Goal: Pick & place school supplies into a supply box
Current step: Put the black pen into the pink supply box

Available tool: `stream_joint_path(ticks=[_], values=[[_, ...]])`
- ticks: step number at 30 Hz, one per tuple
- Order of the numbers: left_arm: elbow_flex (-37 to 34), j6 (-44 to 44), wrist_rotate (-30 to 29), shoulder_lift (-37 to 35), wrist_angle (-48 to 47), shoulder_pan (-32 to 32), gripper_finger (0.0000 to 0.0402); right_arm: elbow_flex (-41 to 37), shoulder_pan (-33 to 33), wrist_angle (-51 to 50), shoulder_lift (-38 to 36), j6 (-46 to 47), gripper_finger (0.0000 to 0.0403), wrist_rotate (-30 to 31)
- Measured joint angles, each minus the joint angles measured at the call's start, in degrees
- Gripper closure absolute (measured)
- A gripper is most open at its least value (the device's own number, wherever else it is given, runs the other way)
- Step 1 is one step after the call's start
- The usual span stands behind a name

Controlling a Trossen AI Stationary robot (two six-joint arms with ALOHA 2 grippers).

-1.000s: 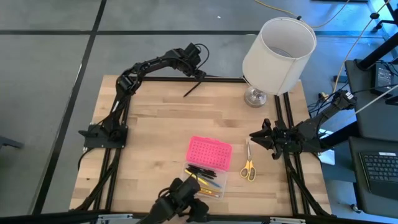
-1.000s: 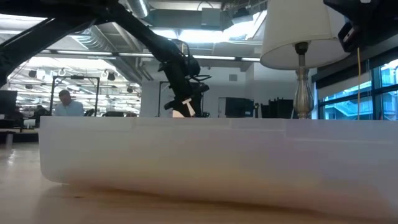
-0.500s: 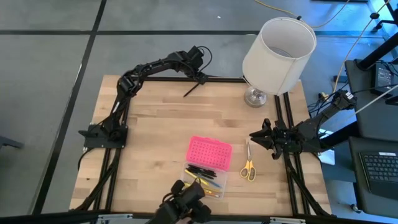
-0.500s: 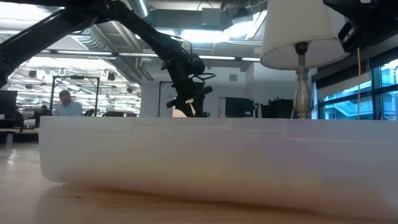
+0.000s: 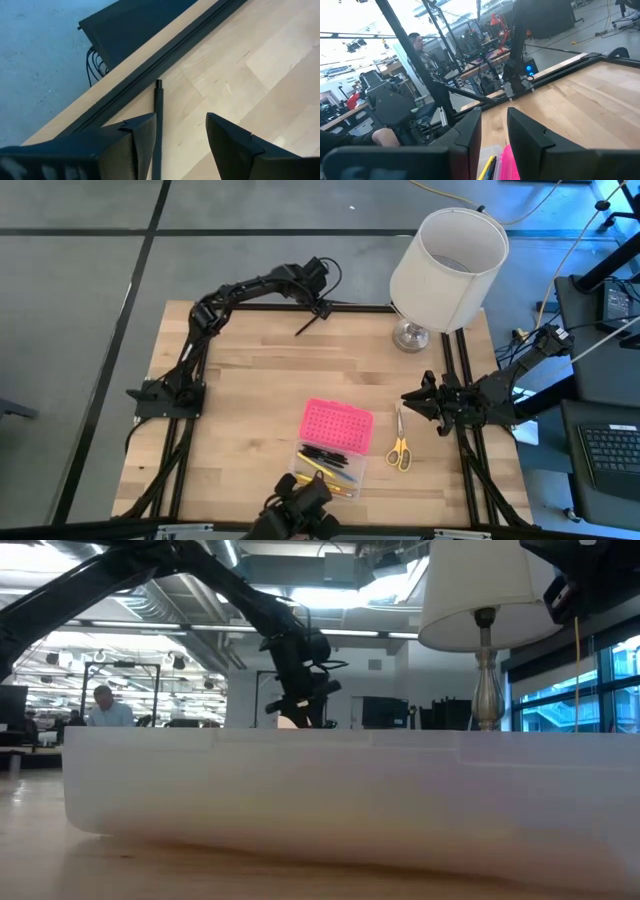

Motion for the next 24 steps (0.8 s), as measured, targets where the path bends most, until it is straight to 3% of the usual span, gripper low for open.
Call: stream_joint_path(ticks=[12, 24], values=[[0.04, -0.15, -3.72, 0.37, -0.13, -0.27, 0.0239, 0.00, 0.01, 0.00, 0.01, 0.06, 0.0305, 0.00], [0.04, -1.51, -3.18, 1.73, -2.34, -1.29, 0.0240, 0.02, 0.00, -0.33, 0.00, 0.01, 0.0305, 0.00]])
